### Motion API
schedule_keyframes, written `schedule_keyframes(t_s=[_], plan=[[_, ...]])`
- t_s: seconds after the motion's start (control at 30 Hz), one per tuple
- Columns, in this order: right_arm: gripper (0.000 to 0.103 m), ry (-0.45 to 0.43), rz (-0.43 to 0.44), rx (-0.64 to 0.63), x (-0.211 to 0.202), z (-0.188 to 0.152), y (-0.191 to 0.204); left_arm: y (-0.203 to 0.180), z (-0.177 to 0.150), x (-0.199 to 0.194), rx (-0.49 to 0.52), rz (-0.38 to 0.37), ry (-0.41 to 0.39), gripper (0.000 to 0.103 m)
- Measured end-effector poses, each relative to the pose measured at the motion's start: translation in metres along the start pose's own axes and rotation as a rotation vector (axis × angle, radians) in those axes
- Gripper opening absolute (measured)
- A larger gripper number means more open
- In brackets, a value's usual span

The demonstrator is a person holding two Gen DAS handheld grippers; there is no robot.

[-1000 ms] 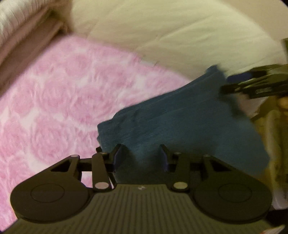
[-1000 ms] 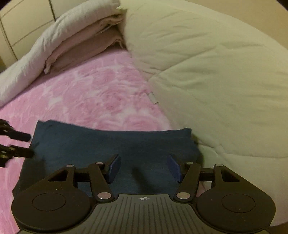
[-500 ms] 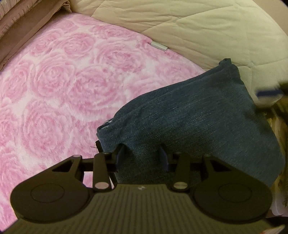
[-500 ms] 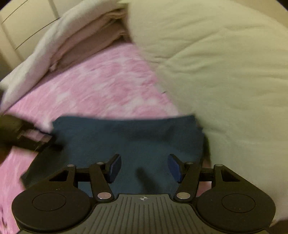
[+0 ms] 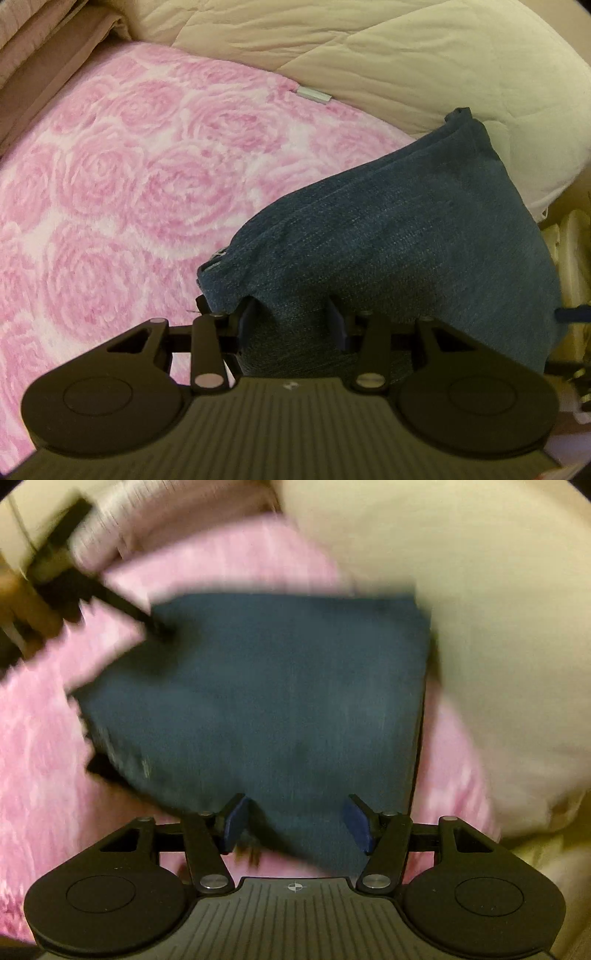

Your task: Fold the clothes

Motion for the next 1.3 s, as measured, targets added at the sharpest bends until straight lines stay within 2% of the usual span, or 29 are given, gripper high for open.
schedule_keyframes(t_s=[0.1,0.2,0.3,0.43,0.53,0.67,0.77,0.87,0.93,1.03,1.13,1.23,1.3], plan=[[0.061,-0.007,-0.053,-0.070,0.001,-0.008,0.011,-0.002,-0.002,-0.001,0.009,0.004,-0.011,0.040],[0.061,0.016,-0.019,0.059,-0.016,-0.001,-0.001,-0.005,-0.003,-0.007,-0.001,0.006,-0.015,0.039],[0.061,0.001,0.007,0.106,-0.040,0.008,-0.006,-0.015,-0.011,-0.030,0.005,-0.003,-0.020,0.033],[0.061,-0.054,0.046,0.143,-0.064,0.028,-0.005,-0.036,-0.039,-0.064,0.000,-0.083,-0.022,0.033],[0.061,-0.057,0.081,0.139,-0.048,0.041,0.007,-0.045,-0.067,-0.057,0.032,-0.057,0.028,0.034],[0.061,-0.004,0.081,0.095,-0.002,0.038,0.029,-0.035,-0.079,-0.038,-0.021,-0.020,0.012,0.046],[0.061,-0.013,0.074,0.074,0.006,0.038,0.031,-0.029,-0.078,-0.030,-0.070,-0.019,-0.005,0.051],[0.061,-0.007,0.079,0.093,-0.010,0.042,0.027,-0.030,-0.075,-0.041,-0.099,-0.031,0.000,0.045],[0.061,-0.016,0.074,0.106,-0.021,0.043,0.025,-0.037,-0.075,-0.056,-0.081,-0.029,-0.004,0.031],[0.061,-0.019,0.085,0.097,-0.028,0.040,0.030,-0.046,-0.084,-0.060,-0.020,-0.001,0.000,0.030],[0.061,0.020,0.092,0.091,-0.016,0.035,0.037,-0.052,-0.091,-0.058,0.034,0.027,0.009,0.031],[0.061,0.011,0.099,0.092,-0.021,0.042,0.039,-0.051,-0.085,-0.056,0.061,0.051,0.016,0.033],[0.061,-0.021,0.100,0.088,-0.034,0.052,0.038,-0.056,-0.082,-0.067,0.081,0.067,0.000,0.030]])
Point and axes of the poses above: each gripper's, at about its wrist camera, not at the fingertips, and x roughly the way its jaws point, y to its left, z to its top, the point moved 6 cm from there along x, roughly the way its jaws point, and after that the axes turned 10 degrees about -z, right-handed, at the moved point
